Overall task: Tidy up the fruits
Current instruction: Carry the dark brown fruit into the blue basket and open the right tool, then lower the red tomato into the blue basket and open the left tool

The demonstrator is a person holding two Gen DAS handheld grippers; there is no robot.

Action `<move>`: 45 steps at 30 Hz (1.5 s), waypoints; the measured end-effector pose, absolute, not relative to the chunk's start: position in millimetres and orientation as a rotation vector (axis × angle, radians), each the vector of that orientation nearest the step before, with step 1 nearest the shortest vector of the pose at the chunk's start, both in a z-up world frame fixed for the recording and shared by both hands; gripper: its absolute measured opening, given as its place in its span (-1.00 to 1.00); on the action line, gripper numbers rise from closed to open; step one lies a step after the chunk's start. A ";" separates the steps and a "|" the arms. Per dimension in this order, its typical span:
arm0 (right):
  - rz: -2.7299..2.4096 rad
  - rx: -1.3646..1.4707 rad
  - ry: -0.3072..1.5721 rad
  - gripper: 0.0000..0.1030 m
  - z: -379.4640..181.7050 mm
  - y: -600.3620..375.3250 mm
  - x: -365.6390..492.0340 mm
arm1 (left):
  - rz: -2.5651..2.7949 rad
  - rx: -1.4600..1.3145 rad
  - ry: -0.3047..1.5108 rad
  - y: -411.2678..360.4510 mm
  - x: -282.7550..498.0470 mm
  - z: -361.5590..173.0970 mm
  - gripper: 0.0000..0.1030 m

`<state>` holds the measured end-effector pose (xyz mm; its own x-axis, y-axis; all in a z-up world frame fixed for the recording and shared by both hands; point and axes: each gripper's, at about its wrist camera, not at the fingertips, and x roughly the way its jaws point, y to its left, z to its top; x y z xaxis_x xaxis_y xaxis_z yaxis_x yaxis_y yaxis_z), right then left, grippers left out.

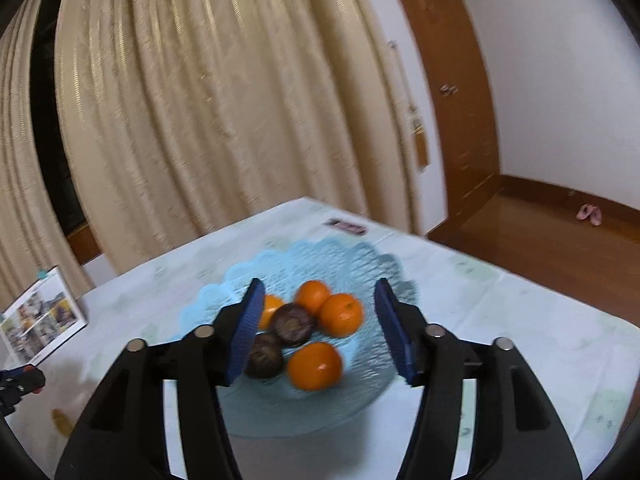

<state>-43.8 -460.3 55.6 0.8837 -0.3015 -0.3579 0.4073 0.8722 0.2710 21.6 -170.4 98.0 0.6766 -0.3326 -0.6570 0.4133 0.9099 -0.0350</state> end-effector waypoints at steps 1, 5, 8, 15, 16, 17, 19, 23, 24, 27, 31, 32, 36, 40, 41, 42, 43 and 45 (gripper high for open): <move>-0.393 0.353 0.306 0.21 54.8 -461.7 -46.1 | -0.442 0.122 0.712 -179.2 21.6 99.2 -0.48; -0.411 0.384 0.306 0.21 51.5 -469.8 -49.2 | -0.527 0.137 0.708 -213.0 22.7 103.2 -0.48; -0.422 0.406 0.300 0.21 50.1 -475.3 -51.4 | -0.585 0.132 0.711 -234.4 25.1 104.0 -0.48; -0.465 0.442 0.292 0.24 49.2 -483.7 -55.6 | -0.710 0.118 0.736 -281.1 30.6 99.5 -0.48; -0.467 0.444 0.292 0.24 49.4 -483.8 -55.5 | -0.724 0.120 0.737 -288.0 31.2 99.0 -0.48; -0.469 0.446 0.291 0.24 49.4 -484.1 -56.2 | -0.740 0.119 0.737 -294.2 31.6 98.7 -0.48; -0.477 0.449 0.286 0.24 49.8 -484.9 -57.3 | -0.763 0.117 0.739 -303.9 32.4 98.1 -0.48; -0.497 0.459 0.275 0.24 50.4 -488.1 -59.5 | -0.789 0.113 0.746 -317.4 33.9 95.6 -0.48; -0.500 0.459 0.273 0.24 50.6 -488.4 -60.0 | -0.794 0.112 0.748 -320.0 34.5 94.4 -0.48; -0.503 0.453 0.272 0.24 50.8 -487.8 -59.9 | -0.807 0.112 0.752 -328.9 34.4 91.0 -0.47; -0.504 0.446 0.268 0.24 51.3 -486.5 -60.8 | -0.800 0.099 0.760 -329.9 36.1 90.0 0.01; -0.505 0.449 0.267 0.24 51.0 -486.9 -60.7 | -0.788 0.090 0.755 -327.4 36.7 91.0 0.26; -0.510 0.461 0.264 0.33 50.4 -489.0 -62.2 | -0.729 0.067 0.748 -313.4 42.1 93.7 0.37; -0.514 0.452 0.243 0.46 52.6 -486.8 -63.9 | -0.662 0.066 0.728 -300.5 43.6 96.3 0.52; -0.513 0.450 0.242 0.46 52.8 -486.6 -63.7 | -0.651 0.065 0.726 -297.2 43.4 97.0 0.58; -0.510 0.450 0.241 0.46 53.0 -486.4 -63.7 | -0.642 0.065 0.724 -295.2 42.5 98.1 0.63; -0.508 0.451 0.237 0.46 53.3 -486.3 -64.0 | -0.631 0.066 0.718 -292.1 41.9 99.4 0.65; -0.507 0.454 0.229 0.47 53.7 -486.4 -65.1 | -0.615 0.073 0.704 -288.4 40.7 102.0 0.72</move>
